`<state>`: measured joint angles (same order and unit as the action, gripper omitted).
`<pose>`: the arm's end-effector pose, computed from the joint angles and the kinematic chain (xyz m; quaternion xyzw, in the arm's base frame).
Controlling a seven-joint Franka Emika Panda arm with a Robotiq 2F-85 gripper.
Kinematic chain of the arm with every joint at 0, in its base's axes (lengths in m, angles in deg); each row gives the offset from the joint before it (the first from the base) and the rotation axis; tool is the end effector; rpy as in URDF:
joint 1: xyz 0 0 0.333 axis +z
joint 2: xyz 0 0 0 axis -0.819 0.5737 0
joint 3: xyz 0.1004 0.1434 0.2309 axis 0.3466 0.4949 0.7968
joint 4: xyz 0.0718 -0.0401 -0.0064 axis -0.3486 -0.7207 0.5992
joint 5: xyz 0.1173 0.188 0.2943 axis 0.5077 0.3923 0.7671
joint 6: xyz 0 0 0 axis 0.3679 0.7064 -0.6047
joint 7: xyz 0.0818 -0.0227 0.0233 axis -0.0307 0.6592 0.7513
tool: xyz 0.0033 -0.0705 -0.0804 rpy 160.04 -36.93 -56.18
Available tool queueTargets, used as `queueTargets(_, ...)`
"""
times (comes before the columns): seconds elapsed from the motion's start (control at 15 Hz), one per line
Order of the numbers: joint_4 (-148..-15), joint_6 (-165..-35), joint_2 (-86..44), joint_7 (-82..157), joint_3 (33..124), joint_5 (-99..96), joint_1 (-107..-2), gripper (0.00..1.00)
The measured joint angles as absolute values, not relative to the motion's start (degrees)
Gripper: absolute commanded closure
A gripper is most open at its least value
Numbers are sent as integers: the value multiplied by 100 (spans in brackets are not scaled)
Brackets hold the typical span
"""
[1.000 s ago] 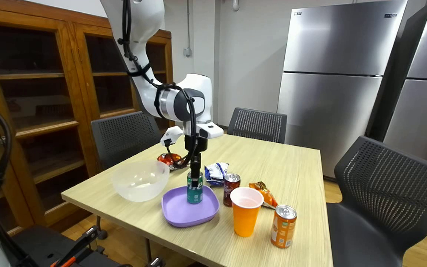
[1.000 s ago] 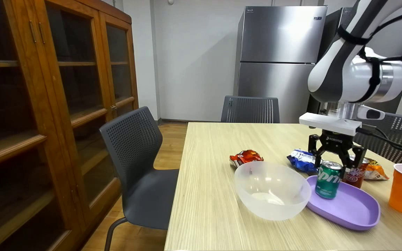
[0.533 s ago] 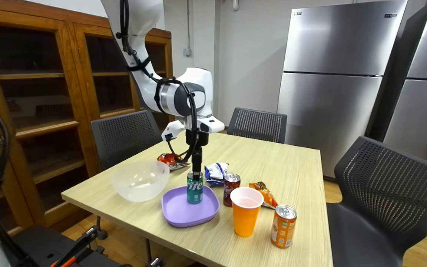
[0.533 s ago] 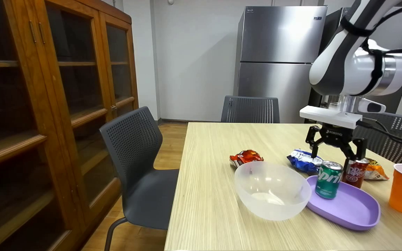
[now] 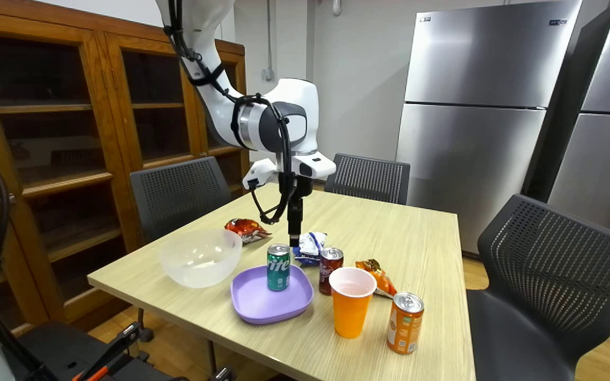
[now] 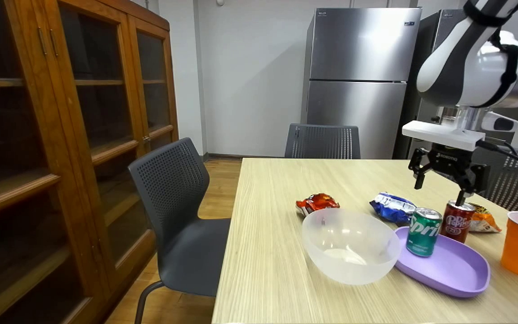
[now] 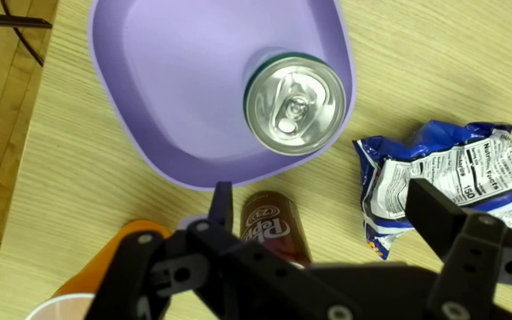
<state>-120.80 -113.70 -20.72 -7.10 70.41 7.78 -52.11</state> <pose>0.5016 -0.0872 0.2221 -0.8511 0.5250 -0.0073 0.0018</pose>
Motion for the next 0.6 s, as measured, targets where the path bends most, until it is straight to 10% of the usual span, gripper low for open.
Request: queueTargets(0.6, -12028, -11375, -2011, -904, 6968, 1032, -5671, 0)
